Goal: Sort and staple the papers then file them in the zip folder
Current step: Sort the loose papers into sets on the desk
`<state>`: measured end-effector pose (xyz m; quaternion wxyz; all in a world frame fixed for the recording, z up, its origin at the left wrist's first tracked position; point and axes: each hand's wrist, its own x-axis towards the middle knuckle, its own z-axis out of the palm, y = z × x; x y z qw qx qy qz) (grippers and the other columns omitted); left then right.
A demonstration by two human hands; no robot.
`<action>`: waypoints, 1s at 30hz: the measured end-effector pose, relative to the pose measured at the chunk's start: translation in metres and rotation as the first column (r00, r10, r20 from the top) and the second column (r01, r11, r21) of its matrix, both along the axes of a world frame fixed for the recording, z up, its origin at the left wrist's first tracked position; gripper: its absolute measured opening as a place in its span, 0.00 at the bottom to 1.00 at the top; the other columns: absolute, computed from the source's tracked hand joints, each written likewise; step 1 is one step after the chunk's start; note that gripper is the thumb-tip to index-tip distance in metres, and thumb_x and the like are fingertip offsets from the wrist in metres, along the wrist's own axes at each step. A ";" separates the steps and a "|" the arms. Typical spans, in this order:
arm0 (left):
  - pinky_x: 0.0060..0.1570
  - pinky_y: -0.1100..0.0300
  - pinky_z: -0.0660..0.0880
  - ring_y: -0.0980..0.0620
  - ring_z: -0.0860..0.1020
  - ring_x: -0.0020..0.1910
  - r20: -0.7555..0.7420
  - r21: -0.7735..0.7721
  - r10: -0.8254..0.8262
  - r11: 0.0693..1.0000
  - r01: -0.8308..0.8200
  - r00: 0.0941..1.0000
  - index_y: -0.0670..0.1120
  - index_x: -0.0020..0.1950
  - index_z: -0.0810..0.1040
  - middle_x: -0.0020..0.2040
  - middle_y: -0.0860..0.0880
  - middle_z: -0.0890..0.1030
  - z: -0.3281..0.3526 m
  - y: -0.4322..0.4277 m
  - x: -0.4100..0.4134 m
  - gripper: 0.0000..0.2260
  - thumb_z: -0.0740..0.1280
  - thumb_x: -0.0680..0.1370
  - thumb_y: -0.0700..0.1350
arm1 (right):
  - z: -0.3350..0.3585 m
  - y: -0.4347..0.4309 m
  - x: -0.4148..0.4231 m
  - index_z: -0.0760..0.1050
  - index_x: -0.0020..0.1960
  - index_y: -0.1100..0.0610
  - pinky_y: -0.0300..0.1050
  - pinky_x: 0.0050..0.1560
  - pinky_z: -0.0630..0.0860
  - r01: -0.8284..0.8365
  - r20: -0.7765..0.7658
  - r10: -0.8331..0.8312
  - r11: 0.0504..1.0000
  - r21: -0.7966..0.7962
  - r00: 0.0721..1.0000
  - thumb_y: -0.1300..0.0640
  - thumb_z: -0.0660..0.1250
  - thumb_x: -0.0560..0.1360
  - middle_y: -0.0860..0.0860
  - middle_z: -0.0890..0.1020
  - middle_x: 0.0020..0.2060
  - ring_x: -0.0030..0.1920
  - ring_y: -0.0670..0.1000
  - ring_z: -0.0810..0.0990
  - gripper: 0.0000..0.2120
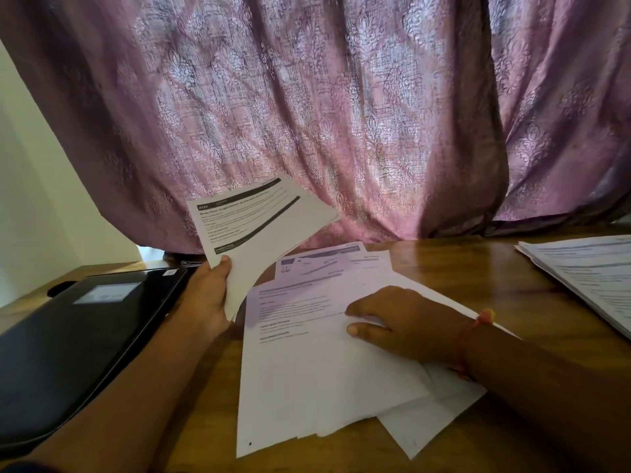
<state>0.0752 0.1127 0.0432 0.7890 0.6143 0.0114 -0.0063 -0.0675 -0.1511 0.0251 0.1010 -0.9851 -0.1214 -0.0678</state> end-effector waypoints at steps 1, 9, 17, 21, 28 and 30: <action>0.38 0.49 0.82 0.41 0.83 0.52 -0.009 0.007 -0.004 1.000 0.005 1.000 0.53 0.63 0.77 0.54 0.45 0.85 0.000 -0.001 -0.001 0.10 0.64 0.83 0.51 | 0.000 -0.002 0.001 0.67 0.73 0.45 0.43 0.73 0.61 0.011 0.008 -0.011 1.000 -0.016 1.000 0.36 0.53 0.80 0.43 0.72 0.71 0.70 0.46 0.68 0.26; 0.57 0.37 0.80 0.40 0.85 0.54 -0.019 0.008 -0.047 0.999 0.047 0.999 0.53 0.60 0.78 0.55 0.45 0.86 -0.006 0.002 0.004 0.07 0.66 0.83 0.49 | -0.004 -0.003 0.004 0.69 0.72 0.46 0.49 0.71 0.65 0.014 0.068 -0.018 0.998 0.063 0.998 0.43 0.52 0.82 0.45 0.74 0.69 0.69 0.49 0.70 0.21; 0.56 0.35 0.79 0.40 0.84 0.55 -0.006 0.070 -0.046 0.996 0.047 0.999 0.53 0.64 0.77 0.56 0.46 0.86 -0.010 0.004 0.010 0.11 0.66 0.82 0.51 | -0.004 -0.026 0.011 0.71 0.67 0.52 0.44 0.60 0.72 0.392 0.060 -0.393 0.920 0.017 0.918 0.39 0.65 0.76 0.52 0.76 0.63 0.62 0.53 0.74 0.25; 0.56 0.35 0.79 0.40 0.84 0.54 0.005 0.109 -0.027 0.994 0.027 1.000 0.54 0.63 0.77 0.55 0.46 0.86 -0.010 0.004 0.010 0.10 0.66 0.82 0.52 | 0.001 -0.025 0.009 0.72 0.66 0.53 0.43 0.58 0.71 0.446 0.049 -0.451 0.891 0.080 0.891 0.39 0.69 0.74 0.52 0.75 0.63 0.62 0.53 0.74 0.27; 0.54 0.37 0.80 0.40 0.84 0.53 0.005 0.162 -0.012 0.987 0.011 1.000 0.54 0.63 0.77 0.54 0.46 0.86 -0.009 0.002 0.006 0.10 0.65 0.82 0.53 | 0.001 -0.033 0.012 0.71 0.64 0.55 0.44 0.53 0.71 0.493 -0.039 -0.501 0.830 0.261 0.864 0.45 0.75 0.71 0.52 0.75 0.58 0.55 0.51 0.74 0.27; 0.53 0.38 0.81 0.40 0.84 0.52 0.009 0.164 -0.004 0.986 0.002 1.000 0.54 0.63 0.77 0.54 0.46 0.85 -0.009 0.001 0.005 0.10 0.65 0.83 0.52 | -0.002 -0.038 0.015 0.70 0.63 0.56 0.44 0.50 0.71 0.500 -0.050 -0.512 0.807 0.314 0.858 0.49 0.76 0.70 0.51 0.74 0.52 0.51 0.51 0.72 0.26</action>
